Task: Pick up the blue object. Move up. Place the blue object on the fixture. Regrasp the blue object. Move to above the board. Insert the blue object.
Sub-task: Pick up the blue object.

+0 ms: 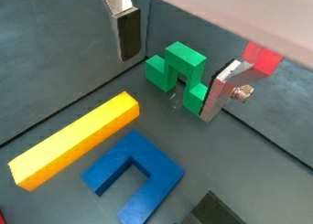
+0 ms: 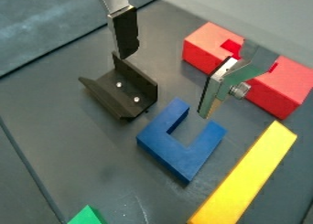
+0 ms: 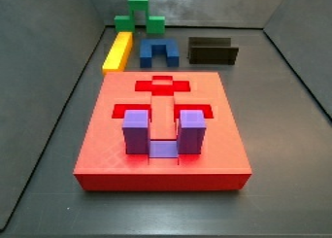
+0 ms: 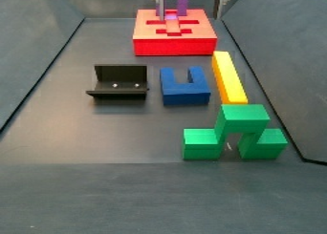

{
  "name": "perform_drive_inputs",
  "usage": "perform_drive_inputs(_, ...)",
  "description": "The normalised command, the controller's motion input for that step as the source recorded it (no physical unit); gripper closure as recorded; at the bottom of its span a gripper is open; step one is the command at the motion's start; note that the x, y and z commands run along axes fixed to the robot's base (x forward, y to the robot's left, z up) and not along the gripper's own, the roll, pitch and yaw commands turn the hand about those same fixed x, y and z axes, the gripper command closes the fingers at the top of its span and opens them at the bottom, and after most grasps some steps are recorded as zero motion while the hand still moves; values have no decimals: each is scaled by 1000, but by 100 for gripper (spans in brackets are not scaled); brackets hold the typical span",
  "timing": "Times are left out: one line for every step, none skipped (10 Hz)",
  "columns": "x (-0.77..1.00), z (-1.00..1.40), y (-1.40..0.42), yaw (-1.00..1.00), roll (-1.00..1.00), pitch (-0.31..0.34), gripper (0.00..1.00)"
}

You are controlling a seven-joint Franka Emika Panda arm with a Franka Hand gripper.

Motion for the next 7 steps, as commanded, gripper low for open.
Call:
perform_drive_inputs(0,-111,-94,0,34,0,0)
perform_drive_inputs(-157,-294,-426,20,153,-53,0)
perform_drive_inputs(-140,-417,-571,29,143,-73,0)
perform_drive_inputs(-94,-517,-600,34,97,-94,0)
perform_drive_inputs(-80,-580,-386,31,3,-136,0)
perform_drive_inputs(-151,-640,-211,37,0,-184,0)
perform_drive_inputs(-229,-663,-154,46,0,-223,0)
